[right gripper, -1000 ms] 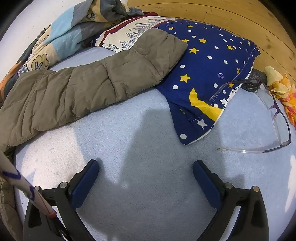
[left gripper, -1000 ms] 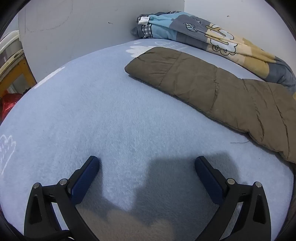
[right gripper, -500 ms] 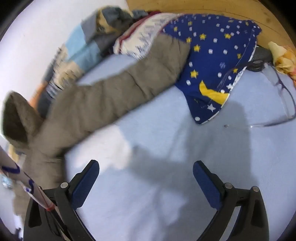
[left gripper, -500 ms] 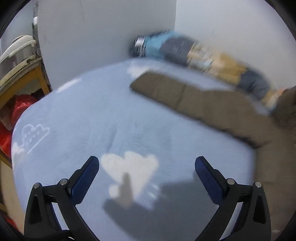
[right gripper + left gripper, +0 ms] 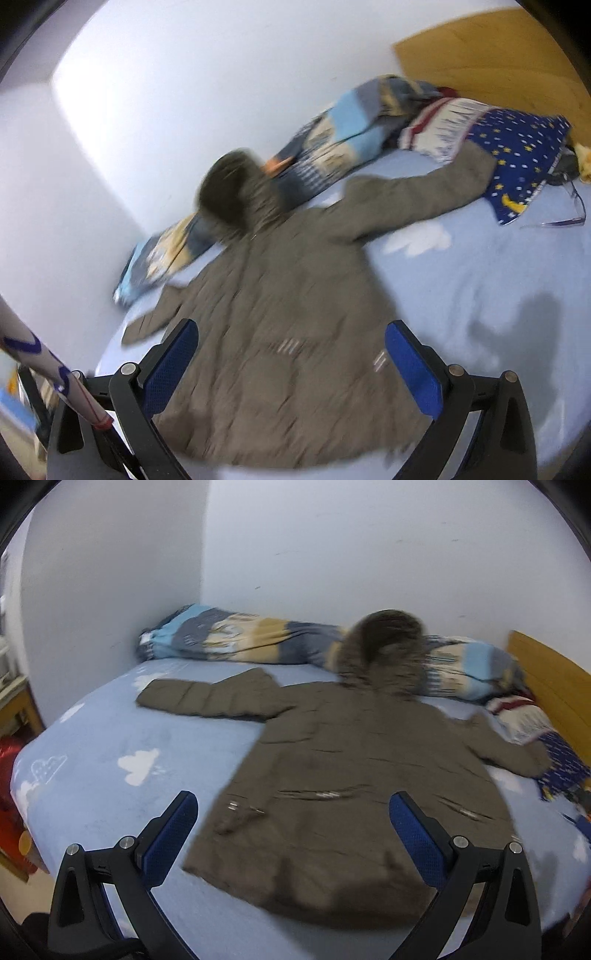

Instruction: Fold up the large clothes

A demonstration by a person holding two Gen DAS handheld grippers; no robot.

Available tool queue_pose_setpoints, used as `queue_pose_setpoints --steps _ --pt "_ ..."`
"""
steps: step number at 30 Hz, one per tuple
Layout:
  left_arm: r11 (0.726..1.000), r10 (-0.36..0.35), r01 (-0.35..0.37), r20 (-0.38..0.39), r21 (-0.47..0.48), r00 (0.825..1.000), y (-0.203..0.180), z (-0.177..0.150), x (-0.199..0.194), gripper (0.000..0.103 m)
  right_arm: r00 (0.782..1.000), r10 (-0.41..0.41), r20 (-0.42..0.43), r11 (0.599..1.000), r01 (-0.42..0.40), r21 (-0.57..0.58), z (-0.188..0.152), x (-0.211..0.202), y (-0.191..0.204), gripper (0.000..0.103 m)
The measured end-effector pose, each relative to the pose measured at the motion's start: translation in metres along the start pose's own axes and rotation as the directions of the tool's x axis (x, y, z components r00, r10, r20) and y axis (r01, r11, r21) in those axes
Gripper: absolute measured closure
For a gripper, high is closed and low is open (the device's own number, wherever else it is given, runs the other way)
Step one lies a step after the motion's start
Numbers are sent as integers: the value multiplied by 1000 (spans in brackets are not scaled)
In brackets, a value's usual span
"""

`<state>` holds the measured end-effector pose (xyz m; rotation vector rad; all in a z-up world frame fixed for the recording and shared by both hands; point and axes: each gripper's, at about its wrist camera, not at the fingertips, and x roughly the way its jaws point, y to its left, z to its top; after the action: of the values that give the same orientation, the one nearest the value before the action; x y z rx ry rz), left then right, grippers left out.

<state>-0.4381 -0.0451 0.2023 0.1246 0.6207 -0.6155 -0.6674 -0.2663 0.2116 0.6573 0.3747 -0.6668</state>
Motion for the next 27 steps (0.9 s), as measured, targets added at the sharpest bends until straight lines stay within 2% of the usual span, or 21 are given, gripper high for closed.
queue_pose_setpoints --steps 2,4,6,11,16,27 --pt "1000 8 -8 4 22 1000 -13 6 -24 0 1000 16 4 997 -16 -76 -17 -17 31 0" --pt "999 45 -46 38 27 998 -17 12 -42 0 1000 -6 6 989 6 -146 -24 -37 60 0" --pt "997 69 -71 79 31 995 -18 15 -62 0 999 -3 33 983 9 -184 -29 -62 82 0" --pt "996 72 -76 106 36 992 -21 10 -88 0 995 -24 96 973 46 -226 -40 -108 129 0" --pt "996 64 -70 102 49 993 -23 2 -93 0 987 -87 133 956 120 -268 -53 -117 152 0" --pt "996 64 -69 69 64 996 -28 -6 -86 0 991 -89 98 942 115 -315 -66 -111 165 0"
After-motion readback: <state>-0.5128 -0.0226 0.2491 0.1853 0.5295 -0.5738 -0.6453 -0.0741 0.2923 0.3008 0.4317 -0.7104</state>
